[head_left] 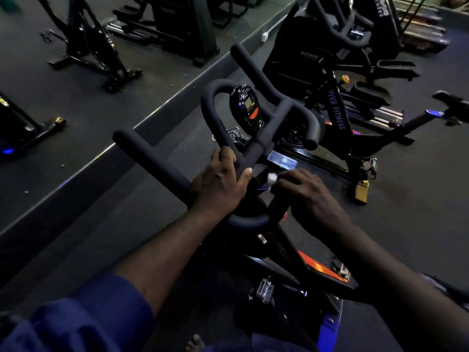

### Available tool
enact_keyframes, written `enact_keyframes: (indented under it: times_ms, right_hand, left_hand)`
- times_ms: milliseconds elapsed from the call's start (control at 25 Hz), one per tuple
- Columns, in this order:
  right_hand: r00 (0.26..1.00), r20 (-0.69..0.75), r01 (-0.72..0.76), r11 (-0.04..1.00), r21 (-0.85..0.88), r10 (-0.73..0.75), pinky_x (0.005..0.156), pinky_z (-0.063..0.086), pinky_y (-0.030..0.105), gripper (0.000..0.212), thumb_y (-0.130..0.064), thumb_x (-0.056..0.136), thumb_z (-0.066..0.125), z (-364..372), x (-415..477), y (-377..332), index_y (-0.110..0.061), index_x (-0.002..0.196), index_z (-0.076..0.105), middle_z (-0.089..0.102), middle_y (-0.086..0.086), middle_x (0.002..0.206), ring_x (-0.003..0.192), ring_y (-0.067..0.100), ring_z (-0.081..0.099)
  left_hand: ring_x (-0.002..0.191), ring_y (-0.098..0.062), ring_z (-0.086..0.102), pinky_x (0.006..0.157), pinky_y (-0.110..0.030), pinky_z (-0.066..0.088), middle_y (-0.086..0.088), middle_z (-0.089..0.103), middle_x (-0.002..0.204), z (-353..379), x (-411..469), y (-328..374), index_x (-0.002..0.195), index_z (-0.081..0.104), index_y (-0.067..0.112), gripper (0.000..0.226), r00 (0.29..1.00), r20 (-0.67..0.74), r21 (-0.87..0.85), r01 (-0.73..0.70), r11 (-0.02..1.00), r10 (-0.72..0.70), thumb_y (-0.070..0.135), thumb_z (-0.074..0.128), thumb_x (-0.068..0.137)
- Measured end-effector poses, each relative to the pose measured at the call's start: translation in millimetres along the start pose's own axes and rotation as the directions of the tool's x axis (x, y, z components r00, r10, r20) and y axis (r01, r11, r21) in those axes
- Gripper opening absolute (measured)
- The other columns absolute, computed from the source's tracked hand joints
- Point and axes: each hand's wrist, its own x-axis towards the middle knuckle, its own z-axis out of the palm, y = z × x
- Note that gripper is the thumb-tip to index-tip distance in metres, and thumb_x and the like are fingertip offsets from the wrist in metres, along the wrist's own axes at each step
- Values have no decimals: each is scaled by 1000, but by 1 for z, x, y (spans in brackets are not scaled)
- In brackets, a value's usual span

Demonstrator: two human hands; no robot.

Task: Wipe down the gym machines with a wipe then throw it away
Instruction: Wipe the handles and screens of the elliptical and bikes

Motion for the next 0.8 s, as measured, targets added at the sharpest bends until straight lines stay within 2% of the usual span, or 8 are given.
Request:
enact_keyframes:
  times_ms: [120,240,320,400,480,600,720,800]
  right_hand:
    - [985,-109,-130,991,9,130,76,52,41,38,-30,87,44,-3,16,22,-8,102,72,61,13,104,93,38,60]
    - [991,-38,132,991,9,-132,61,51,31,39,-28,83,42,-12,22,20,-9,97,73,61,8,90,74,30,61]
    - [996,38,73,968,241,-85,68,54,32,52,-40,80,45,-28,43,26,-14,116,73,68,3,97,80,24,67]
    - [997,72,-16,844,535,-26,77,55,32,55,-51,76,57,-32,70,36,-18,116,75,74,0,100,88,17,72]
    - [998,-52,57,787,614,-32,77,55,29,40,-44,80,67,-27,98,36,-19,109,78,76,1,98,88,15,73]
    - [948,-282,283,802,525,-149,84,53,22,23,-18,89,75,-10,131,21,-13,112,77,71,4,112,95,13,70]
    - [912,-238,401,843,359,-333,98,49,30,24,-2,91,71,12,146,5,-5,114,71,58,13,129,111,26,60]
    - [874,-218,482,835,264,-435,94,51,42,23,-5,90,68,22,138,6,-2,113,70,50,7,129,109,30,54]
  left_hand:
    - [84,-29,62,67,-36,41,1,59,101,-2,2,4,97,44,26,34,999,-22,16,44,999,-43,54,62,98]
    - [78,-28,60,67,-39,49,3,60,88,-2,6,7,87,46,26,30,992,-47,29,117,993,-115,52,60,94]
    - [74,-26,61,67,-41,52,4,61,77,-3,10,5,80,49,22,26,984,-4,-2,176,984,-176,47,56,86]
    - [64,-21,60,62,-37,50,4,61,66,-10,22,6,72,53,19,26,967,41,-62,254,965,-252,44,57,77]
    - [61,-19,59,59,-33,47,4,61,63,-22,37,5,68,56,19,29,953,71,-1,295,956,-294,46,63,77]
    - [73,-24,66,66,-33,51,5,65,73,-46,54,-1,69,53,31,23,939,24,197,331,923,-342,50,61,79]
    - [73,-21,67,69,-33,54,8,65,72,-71,68,-11,72,58,32,20,951,-46,253,308,917,-307,52,55,74]
    - [72,-15,67,74,-36,58,12,67,73,-84,81,-19,77,64,30,27,965,-11,239,256,937,-261,54,53,72]
